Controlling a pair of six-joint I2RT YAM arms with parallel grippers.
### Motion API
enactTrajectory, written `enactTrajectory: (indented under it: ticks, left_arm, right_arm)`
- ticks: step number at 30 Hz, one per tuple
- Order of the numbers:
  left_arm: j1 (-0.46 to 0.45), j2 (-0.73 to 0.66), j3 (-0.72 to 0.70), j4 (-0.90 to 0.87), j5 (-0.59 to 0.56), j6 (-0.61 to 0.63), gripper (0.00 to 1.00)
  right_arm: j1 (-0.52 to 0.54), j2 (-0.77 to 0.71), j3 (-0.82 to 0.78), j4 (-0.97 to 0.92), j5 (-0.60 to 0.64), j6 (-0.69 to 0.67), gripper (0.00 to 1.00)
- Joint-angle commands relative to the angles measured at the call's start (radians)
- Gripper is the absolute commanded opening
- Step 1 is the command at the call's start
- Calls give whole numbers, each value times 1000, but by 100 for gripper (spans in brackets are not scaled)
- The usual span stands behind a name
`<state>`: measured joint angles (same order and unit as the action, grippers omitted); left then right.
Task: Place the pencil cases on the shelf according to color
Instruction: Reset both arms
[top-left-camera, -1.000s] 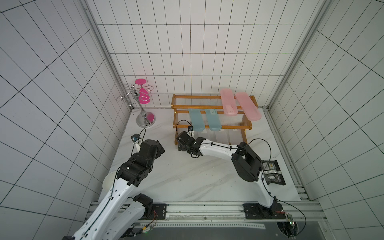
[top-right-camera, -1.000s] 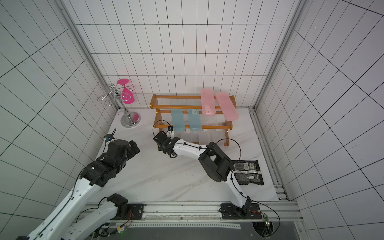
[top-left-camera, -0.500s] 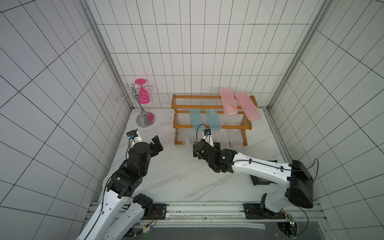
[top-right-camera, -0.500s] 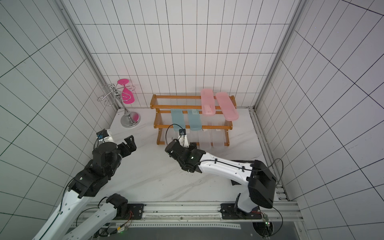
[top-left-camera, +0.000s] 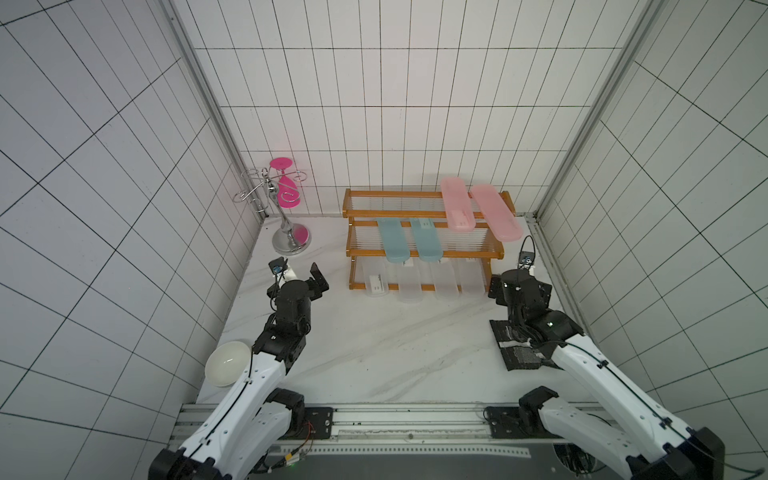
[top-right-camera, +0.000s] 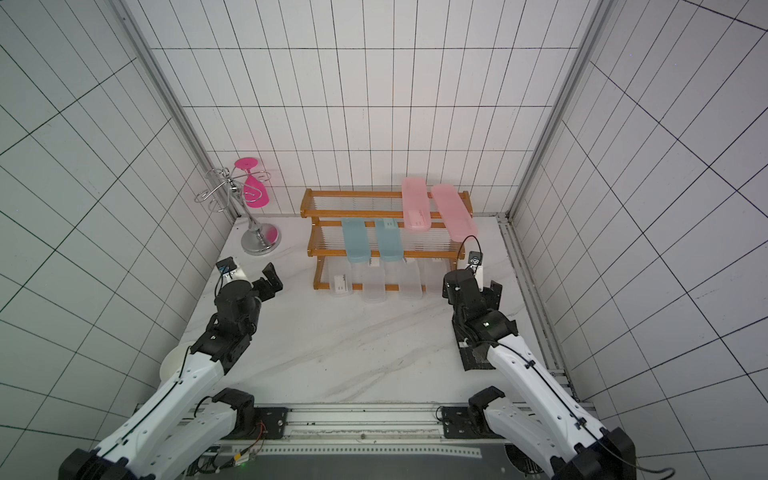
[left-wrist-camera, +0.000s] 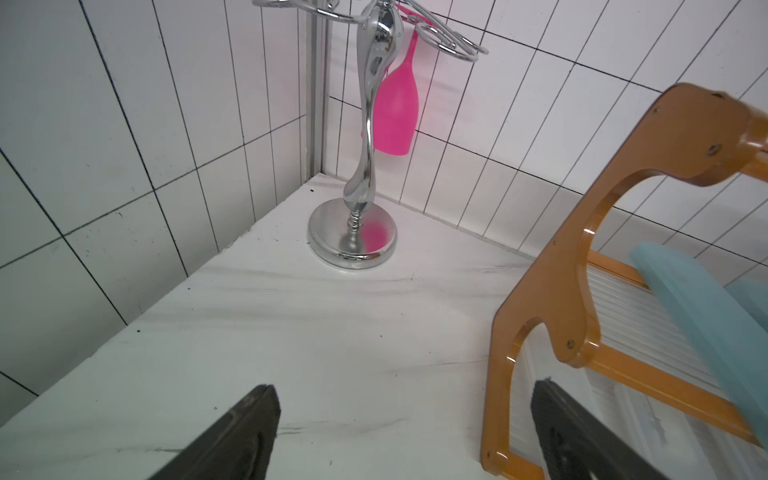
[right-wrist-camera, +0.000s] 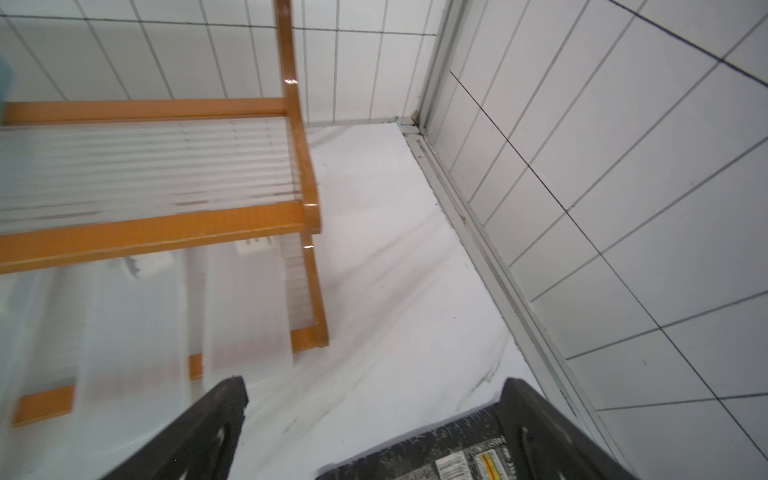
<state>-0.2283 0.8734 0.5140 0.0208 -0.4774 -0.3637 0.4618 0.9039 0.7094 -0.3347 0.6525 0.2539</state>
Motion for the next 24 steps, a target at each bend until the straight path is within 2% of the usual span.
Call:
enactTrajectory:
  ticks: [1, 5, 9, 12, 17, 20, 24]
  left_arm:
    - [54, 77, -19, 152, -30, 63, 99]
    - [128, 161, -64, 249, 5, 18, 98]
    - [133, 257, -134, 468, 36, 148, 98]
    - [136, 344, -155, 570, 20, 172, 98]
    - [137, 446, -142, 632, 17, 207, 98]
    - [147, 491, -152, 730, 59, 247, 98]
    - [165, 621, -186, 916, 124, 273, 98]
  right_arm:
    - [-157, -31, -81, 133, -121, -89, 99]
    - [-247, 6, -174, 310, -103, -62, 99]
    - [-253, 99, -248, 510, -106, -123, 99]
    - [-256, 178, -287, 649, -101, -165, 99]
    - [-273, 320, -314, 837, -111, -202, 99]
    - [-289, 393, -362, 1045, -155, -224, 99]
    - [-321, 459, -352, 1135, -211, -242, 99]
